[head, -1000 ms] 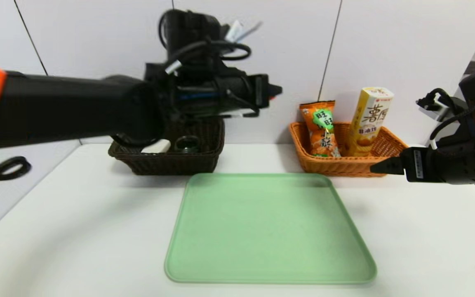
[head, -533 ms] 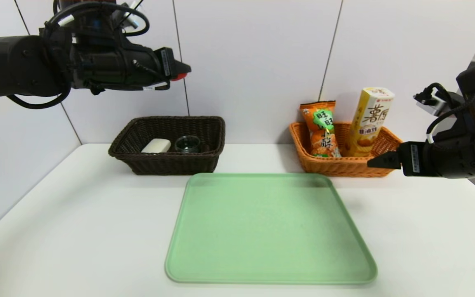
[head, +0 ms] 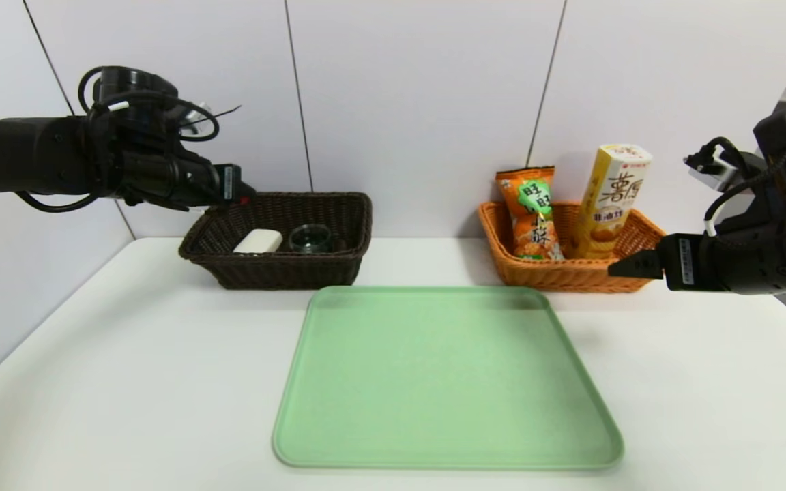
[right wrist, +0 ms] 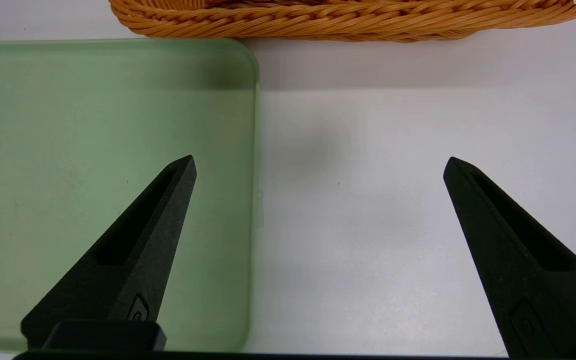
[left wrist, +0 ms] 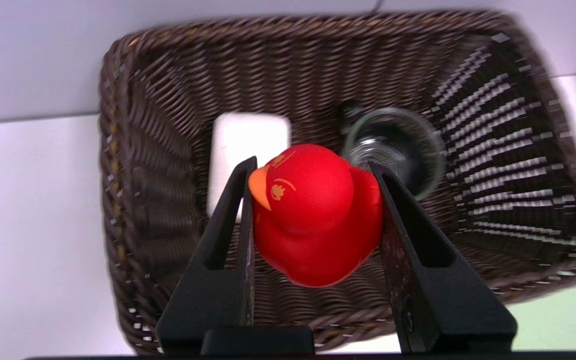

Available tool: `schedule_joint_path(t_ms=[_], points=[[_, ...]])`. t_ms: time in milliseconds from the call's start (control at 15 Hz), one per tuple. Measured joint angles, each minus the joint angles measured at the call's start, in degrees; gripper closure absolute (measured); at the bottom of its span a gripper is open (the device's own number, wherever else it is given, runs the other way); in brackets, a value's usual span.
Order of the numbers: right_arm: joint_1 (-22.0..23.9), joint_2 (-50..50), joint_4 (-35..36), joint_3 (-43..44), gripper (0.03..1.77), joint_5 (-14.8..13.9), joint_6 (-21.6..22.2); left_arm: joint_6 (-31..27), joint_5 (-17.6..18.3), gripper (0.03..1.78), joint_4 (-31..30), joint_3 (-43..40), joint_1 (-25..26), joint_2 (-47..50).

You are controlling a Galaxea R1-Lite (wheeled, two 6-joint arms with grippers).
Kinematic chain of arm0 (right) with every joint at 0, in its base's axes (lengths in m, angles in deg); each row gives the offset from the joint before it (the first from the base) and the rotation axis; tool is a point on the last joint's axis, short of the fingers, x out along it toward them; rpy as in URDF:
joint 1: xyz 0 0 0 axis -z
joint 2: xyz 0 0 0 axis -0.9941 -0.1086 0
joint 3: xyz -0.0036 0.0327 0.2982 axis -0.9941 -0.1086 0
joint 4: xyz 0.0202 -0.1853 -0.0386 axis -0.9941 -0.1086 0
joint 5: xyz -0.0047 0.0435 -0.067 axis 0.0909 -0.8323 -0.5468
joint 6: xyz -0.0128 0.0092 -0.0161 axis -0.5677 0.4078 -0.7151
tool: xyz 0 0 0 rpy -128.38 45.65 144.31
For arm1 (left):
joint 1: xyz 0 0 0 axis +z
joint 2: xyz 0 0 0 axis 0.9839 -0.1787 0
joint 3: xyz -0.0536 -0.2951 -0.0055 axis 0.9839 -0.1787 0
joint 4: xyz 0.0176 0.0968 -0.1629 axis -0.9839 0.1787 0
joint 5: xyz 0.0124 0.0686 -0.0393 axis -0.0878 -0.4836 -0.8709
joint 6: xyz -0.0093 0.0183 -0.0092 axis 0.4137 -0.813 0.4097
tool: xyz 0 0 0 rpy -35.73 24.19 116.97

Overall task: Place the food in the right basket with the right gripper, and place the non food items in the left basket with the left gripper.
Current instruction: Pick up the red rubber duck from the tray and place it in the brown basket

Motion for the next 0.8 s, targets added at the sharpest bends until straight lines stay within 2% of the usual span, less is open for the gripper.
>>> schedule_joint_path(t_ms=[467,800], points=[[-0.1,-0.6,0.0,-0.1,0.09,0.0,0.1,-3.2,-0.2,1.10,-0.4,0.6,0.7,-5.7],[-0.1,-1.4,0.1,0.1,0.09,0.0,0.0,-3.4,-0.2,1.10,-0.6,3.3,0.7,-9.4]])
